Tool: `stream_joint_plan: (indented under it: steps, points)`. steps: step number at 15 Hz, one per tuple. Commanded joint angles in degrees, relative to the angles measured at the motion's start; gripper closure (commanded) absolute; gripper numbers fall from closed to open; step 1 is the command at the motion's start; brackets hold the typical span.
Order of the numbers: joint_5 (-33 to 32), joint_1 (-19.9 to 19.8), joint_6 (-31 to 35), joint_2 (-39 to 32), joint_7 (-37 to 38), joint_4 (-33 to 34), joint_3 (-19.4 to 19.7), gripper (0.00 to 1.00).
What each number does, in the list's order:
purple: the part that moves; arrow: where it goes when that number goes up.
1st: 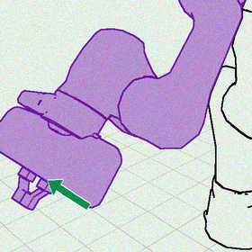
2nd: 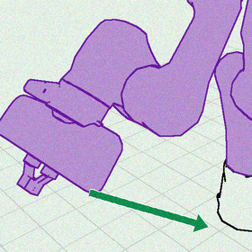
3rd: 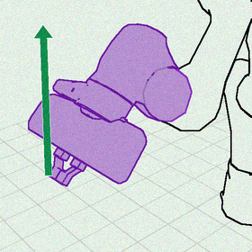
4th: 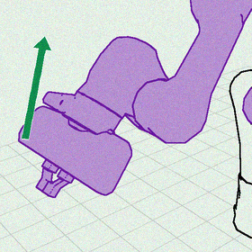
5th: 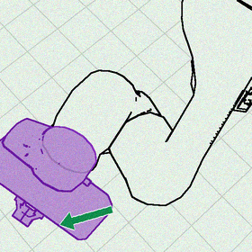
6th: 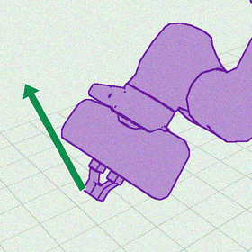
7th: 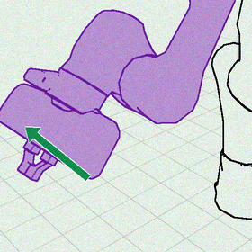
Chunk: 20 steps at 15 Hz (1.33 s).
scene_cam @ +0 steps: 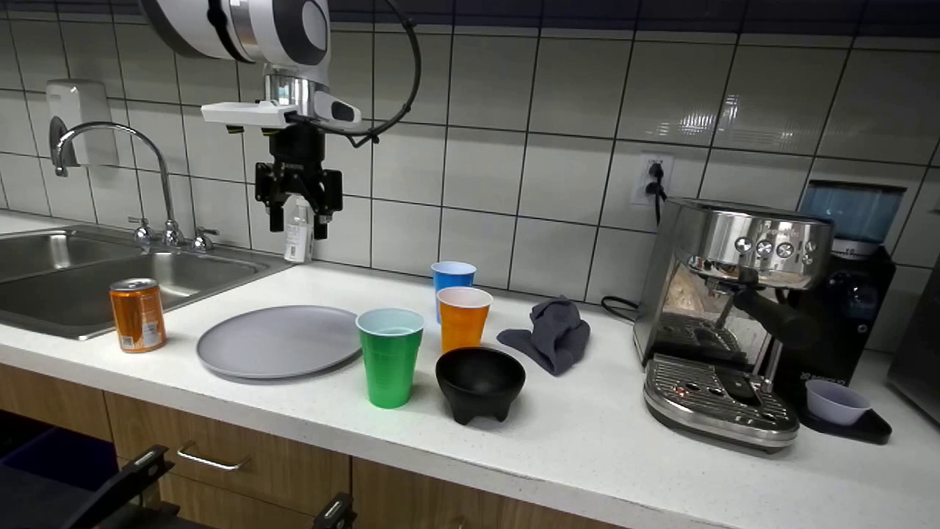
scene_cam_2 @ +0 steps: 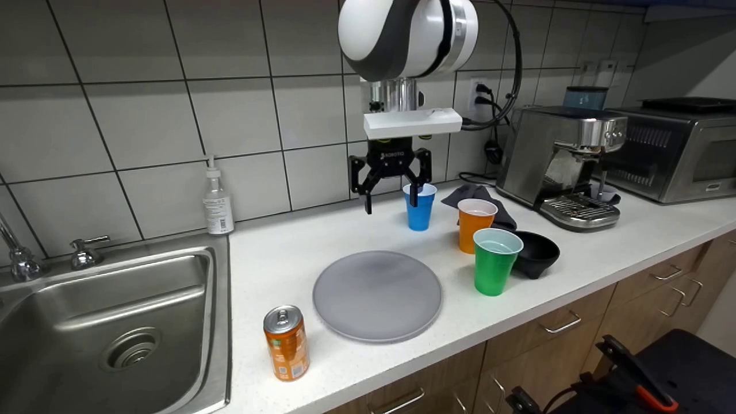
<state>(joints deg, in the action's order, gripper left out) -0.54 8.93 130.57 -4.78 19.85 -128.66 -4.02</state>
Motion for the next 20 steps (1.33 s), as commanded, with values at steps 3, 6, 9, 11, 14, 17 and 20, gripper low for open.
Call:
stream_joint_plan:
  steps: [3,6,9,11,14,17,20]
  points:
    - [0.0,-0.6,-0.1,0.0,0.0,0.1,-0.6,0.07]
    - [0.0,-0.6,-0.1,0.1,0.0,0.0,-0.6,0.07]
    - [0.0,-0.6,-0.1,0.1,0.0,0.0,-0.6,0.07]
    - [-0.7,-0.6,0.4,0.0,0.8,-0.4,-0.5,0.0]
    - [-1.8,-0.8,1.5,-0.2,1.3,-0.5,-0.1,0.0]
    - [-3.4,-1.1,1.8,-0.8,1.1,0.5,0.5,0.0]
    - [-5.1,-1.6,1.6,-1.6,0.2,1.6,1.1,0.0]
